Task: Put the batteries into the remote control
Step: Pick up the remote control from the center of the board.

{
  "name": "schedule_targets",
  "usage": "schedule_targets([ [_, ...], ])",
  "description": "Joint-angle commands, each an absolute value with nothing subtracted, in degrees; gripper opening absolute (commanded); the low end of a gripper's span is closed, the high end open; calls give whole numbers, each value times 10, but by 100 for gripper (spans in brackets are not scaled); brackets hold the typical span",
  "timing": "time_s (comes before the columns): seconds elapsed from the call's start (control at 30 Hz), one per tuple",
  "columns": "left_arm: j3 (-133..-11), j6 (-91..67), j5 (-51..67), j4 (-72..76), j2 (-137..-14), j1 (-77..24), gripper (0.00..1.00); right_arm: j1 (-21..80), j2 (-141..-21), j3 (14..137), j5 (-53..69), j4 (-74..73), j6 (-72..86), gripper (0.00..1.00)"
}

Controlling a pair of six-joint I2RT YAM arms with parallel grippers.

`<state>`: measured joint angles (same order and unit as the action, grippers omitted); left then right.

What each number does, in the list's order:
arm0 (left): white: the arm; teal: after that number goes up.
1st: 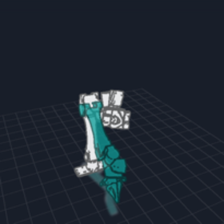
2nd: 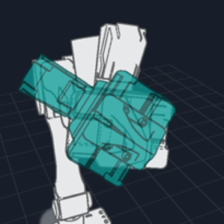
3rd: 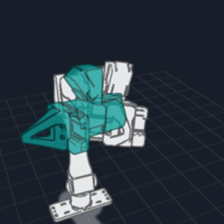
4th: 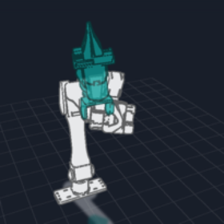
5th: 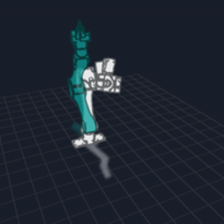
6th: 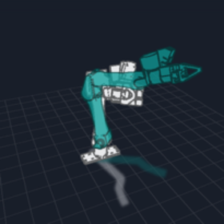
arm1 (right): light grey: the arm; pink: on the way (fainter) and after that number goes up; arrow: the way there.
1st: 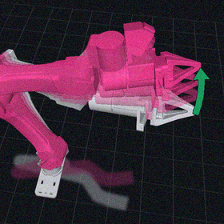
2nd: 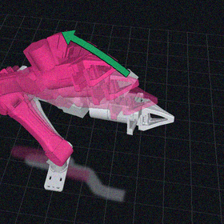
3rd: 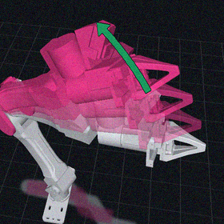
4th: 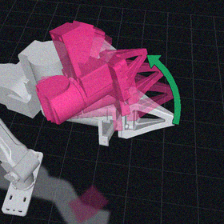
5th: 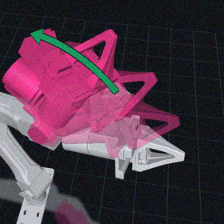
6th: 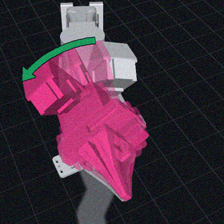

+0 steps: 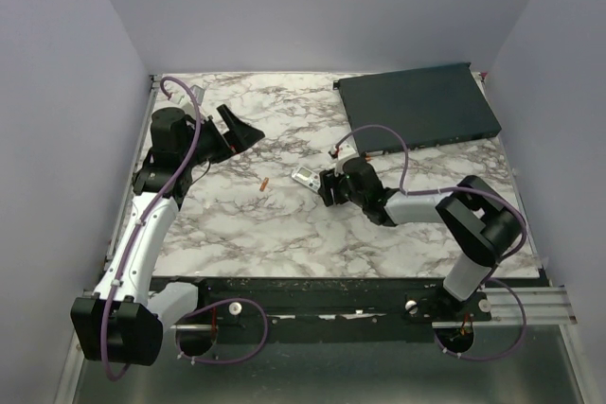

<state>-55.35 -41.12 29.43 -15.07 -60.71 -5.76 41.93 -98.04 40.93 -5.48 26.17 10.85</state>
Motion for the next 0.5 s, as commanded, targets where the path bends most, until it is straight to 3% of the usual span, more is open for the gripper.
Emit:
schedule_targets([
  [0.0, -547, -402, 304, -139, -605, -60, 99, 422, -1001, 427, -66, 235, 95, 62],
  [0.17, -547, -402, 306, -135, -608, -60, 99, 422, -1016, 428, -53, 222, 94, 58],
  [0.47, -551, -402, 308, -131, -618, -60, 99, 422, -1022, 417, -46, 218, 93, 40],
])
